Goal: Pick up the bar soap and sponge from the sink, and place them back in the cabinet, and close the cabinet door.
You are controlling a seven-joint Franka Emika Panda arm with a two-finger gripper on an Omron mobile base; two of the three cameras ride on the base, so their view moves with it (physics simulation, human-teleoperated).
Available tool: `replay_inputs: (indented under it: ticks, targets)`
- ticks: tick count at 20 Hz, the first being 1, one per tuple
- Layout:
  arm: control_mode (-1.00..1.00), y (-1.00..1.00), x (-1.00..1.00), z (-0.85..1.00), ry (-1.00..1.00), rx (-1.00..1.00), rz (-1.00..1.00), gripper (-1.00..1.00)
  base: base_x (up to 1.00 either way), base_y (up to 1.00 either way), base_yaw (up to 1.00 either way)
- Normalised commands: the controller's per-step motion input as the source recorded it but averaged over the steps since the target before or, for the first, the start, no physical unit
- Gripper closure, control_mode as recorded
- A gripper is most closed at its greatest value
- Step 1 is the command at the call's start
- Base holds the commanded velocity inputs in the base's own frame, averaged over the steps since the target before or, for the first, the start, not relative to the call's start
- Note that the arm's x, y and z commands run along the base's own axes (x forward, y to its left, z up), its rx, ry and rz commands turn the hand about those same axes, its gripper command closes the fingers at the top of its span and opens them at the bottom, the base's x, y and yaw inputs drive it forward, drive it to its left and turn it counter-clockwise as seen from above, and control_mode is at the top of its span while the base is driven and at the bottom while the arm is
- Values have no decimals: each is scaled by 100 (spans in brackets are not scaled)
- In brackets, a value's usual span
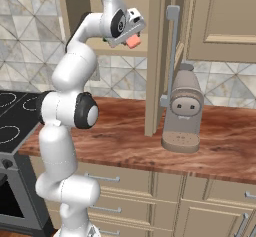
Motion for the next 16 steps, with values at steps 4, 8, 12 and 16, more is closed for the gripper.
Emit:
replay_inputs:
  ticks: [4,8,12,16]
  targets:
    - [-100,0,20,-33,-2,-18,17,100,0,0,0]
    - [-100,-4,50,-1,-7,-12,17,100,0,0,0]
    - [-100,-7,52,4,-2,-6,19,100,0,0,0]
    - [-100,-3,48,-10,-1,-9,24,100,0,0,0]
